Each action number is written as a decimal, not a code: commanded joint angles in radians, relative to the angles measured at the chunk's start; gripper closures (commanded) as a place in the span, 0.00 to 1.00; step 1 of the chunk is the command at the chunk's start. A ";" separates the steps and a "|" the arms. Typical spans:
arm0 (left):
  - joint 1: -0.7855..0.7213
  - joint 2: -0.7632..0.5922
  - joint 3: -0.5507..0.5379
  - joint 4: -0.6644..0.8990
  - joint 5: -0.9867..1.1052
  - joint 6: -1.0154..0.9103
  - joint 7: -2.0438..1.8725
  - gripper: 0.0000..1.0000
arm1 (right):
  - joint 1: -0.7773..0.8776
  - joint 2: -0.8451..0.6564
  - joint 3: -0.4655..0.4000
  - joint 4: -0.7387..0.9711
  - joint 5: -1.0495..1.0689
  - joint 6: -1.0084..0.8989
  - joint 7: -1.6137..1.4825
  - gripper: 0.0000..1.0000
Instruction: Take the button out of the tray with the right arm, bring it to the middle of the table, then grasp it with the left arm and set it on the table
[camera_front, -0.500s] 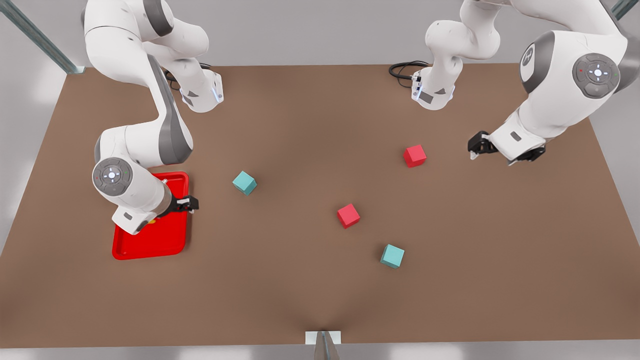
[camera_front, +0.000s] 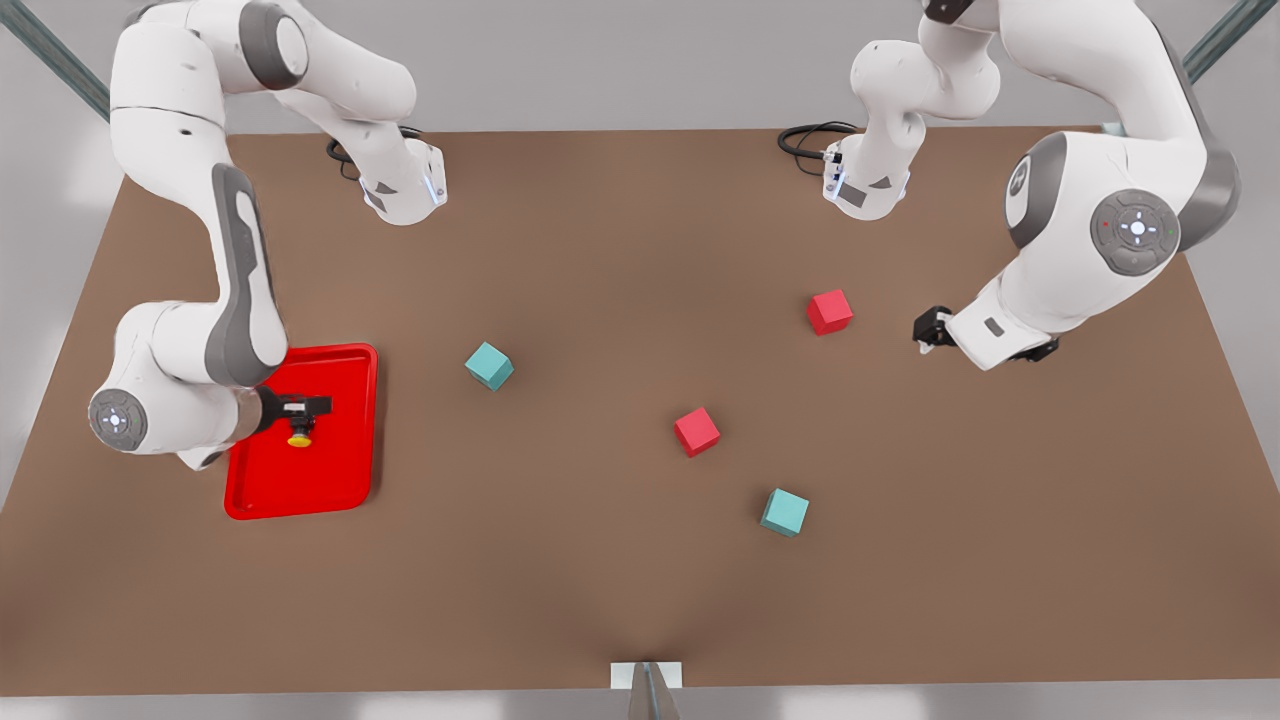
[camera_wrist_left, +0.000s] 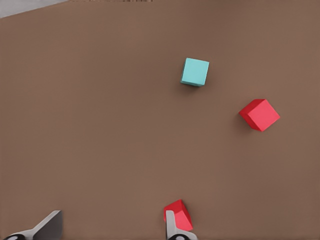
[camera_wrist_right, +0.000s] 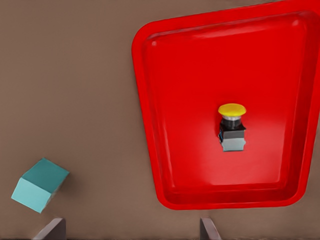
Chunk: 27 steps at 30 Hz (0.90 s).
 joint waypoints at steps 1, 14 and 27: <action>0.000 0.000 0.000 0.000 0.001 0.012 0.008 0.00 | -0.049 -0.019 0.000 -0.101 0.017 0.152 -0.251 0.00; 0.000 0.000 0.000 0.000 0.001 0.010 0.011 0.00 | -0.109 0.044 0.000 -0.462 -0.112 1.246 -0.492 0.00; -0.004 0.018 0.000 0.000 0.001 0.009 0.011 0.00 | -0.103 0.102 0.000 -0.327 -0.100 0.962 -0.443 0.00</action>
